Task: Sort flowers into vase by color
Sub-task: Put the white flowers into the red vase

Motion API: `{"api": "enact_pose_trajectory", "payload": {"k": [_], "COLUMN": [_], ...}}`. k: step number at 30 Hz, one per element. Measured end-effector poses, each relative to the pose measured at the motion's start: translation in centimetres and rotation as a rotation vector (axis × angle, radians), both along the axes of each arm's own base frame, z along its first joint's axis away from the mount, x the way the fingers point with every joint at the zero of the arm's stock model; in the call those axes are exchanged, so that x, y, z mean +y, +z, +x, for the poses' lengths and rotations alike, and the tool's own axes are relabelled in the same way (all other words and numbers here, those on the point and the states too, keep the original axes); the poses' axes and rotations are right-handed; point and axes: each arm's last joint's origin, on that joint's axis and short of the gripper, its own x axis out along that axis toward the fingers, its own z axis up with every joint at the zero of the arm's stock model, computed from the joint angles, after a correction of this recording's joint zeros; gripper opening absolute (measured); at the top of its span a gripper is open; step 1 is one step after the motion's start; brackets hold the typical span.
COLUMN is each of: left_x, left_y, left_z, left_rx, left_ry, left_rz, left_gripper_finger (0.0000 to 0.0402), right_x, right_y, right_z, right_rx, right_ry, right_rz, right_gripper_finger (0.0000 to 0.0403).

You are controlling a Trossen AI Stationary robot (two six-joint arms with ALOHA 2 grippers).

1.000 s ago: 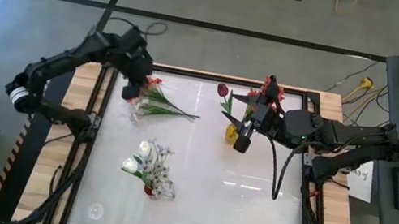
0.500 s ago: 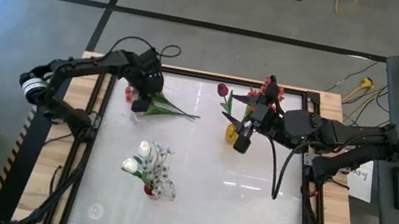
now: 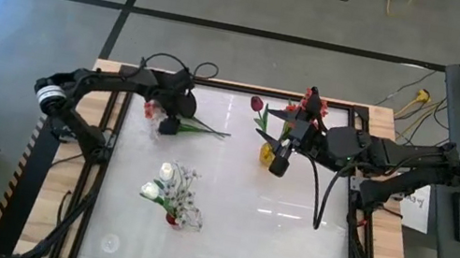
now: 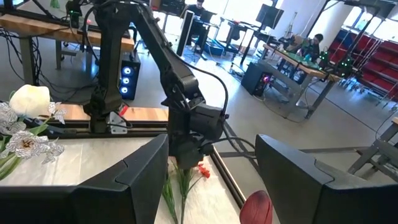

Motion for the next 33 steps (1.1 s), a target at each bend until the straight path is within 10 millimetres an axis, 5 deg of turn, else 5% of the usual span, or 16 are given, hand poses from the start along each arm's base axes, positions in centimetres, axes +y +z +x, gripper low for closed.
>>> {"api": "enact_pose_trajectory", "payload": {"k": [14,23,33], "left_x": [-0.9,-1.1,-1.0], "left_y": [-1.1,-4.1,-5.1], "left_z": [0.7,1.6,1.9], "left_rx": [0.023,0.127,0.176], "left_ry": [0.044,0.022,0.023], "left_rz": [-0.098,-0.152,-0.13], "left_gripper_finger": [0.023,0.0225,0.015], "right_x": [0.0,0.1,0.1], "right_y": [-0.6,-0.9,-1.0], "right_z": [0.2,0.6,0.8], "right_rx": [0.026,0.037,0.042], "right_ry": [-0.01,-0.011,-0.01], "right_rz": [0.046,0.043,0.04], "right_gripper_finger": [0.0233,0.0233,0.0233]}}
